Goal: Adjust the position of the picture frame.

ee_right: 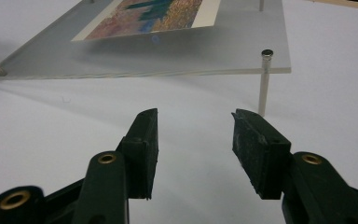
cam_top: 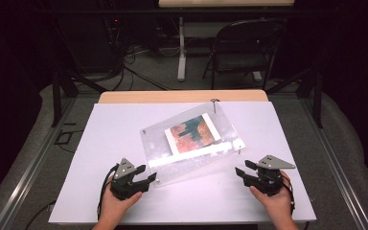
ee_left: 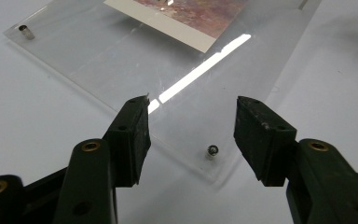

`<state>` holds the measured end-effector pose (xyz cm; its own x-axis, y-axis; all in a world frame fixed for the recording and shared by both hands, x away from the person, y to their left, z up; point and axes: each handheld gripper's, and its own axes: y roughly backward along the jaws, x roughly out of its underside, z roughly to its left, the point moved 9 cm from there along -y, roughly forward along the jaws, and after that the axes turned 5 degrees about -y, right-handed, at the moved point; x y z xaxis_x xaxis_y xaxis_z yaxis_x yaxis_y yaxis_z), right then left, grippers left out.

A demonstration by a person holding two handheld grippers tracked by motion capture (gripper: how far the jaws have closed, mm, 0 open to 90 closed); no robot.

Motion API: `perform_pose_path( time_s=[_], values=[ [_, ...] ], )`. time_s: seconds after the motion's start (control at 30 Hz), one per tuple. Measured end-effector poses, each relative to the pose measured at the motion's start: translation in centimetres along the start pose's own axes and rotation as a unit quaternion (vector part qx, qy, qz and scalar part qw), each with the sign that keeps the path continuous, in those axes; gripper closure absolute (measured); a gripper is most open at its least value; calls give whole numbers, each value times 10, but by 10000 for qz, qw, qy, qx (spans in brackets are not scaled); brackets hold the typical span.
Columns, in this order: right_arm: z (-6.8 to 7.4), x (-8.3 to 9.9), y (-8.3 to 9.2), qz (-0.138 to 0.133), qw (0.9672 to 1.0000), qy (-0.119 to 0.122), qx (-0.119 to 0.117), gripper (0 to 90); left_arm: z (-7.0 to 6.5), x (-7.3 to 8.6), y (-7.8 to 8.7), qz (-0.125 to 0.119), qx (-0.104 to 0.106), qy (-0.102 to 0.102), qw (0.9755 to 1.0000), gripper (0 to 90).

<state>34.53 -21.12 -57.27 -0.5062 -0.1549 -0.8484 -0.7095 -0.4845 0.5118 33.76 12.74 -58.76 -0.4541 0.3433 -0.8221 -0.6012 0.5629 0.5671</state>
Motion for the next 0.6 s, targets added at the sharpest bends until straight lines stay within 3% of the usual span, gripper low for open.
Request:
perform_pose_path(
  time_s=[0.2, 0.37, 0.6],
  values=[
    [-3, -2, -1, 10, 10000, 54, 0, 533, -3, -4, -3, -3, 23, 64, 10000, 501],
    [-5, -5, -1, 19, 10000, 51, 31, 567, -7, -12, -7, 11, 261, 255, 9993, 556],
    [-9, -13, -3, 82, 9998, 173, 86, 592, -16, -28, -9, -26, 329, 194, 9993, 642]
  ],
)
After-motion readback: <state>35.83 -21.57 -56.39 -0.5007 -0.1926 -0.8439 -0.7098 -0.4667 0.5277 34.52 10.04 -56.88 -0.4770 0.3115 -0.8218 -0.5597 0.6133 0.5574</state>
